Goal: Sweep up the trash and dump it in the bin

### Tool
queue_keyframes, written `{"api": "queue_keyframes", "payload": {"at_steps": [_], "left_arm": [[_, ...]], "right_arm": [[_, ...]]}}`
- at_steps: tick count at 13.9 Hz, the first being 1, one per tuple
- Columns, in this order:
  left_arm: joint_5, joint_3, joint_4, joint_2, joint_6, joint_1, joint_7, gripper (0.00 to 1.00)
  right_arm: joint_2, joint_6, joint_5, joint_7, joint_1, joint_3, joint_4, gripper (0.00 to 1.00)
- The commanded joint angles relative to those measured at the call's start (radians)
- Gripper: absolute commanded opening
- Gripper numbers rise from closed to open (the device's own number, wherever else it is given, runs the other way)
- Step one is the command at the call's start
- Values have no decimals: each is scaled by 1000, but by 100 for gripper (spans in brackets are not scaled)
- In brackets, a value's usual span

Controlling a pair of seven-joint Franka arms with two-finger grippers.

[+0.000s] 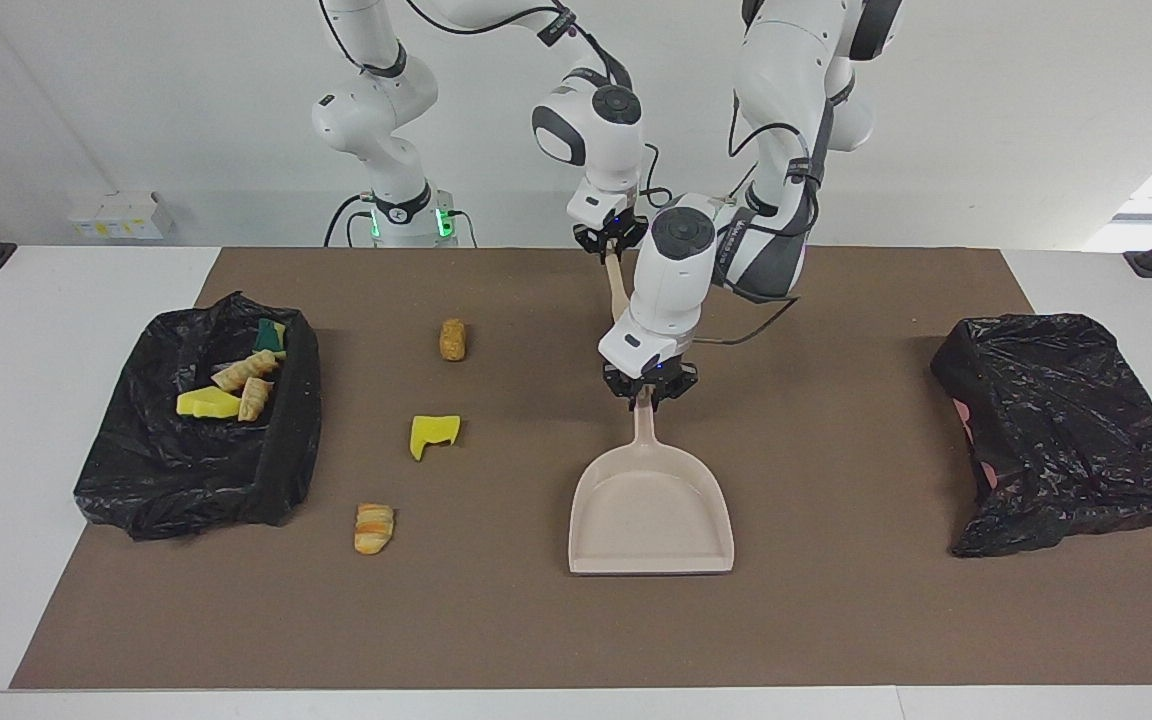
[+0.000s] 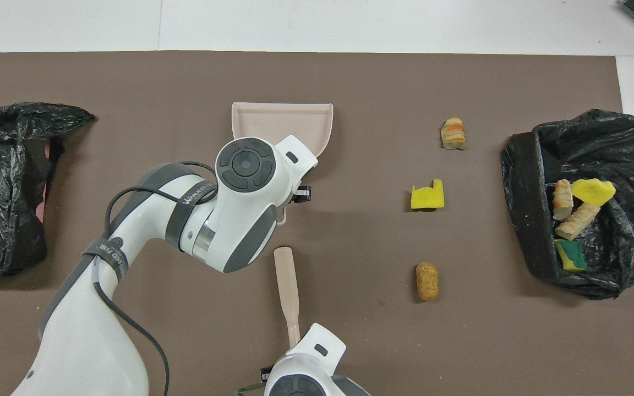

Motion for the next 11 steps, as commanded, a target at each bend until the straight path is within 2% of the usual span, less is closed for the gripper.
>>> {"api": "queue_keyframes", "payload": {"at_steps": [1,5,7,9,11], "left_arm": [[5,2,-7,-45,-35,44,83,0],[5,5,-7,-65,-78,96,284,0],[5,6,-7,-82,-105,135,396,0],[5,6,-8,-96,-168,161,569,0],[13,10,-20,-113,-236,166,715,0]], "right_arm": [[-56,6,9,156,-21,4,-21,0],[-126,-95,3,340,-41,4,-40,0],[-203,-158,-55,377,-56,4,-84,0],[-255,-282,-98,434,-76,4,-98,0],[-263,-384,-106,521,-107,4,-97,0]]}}
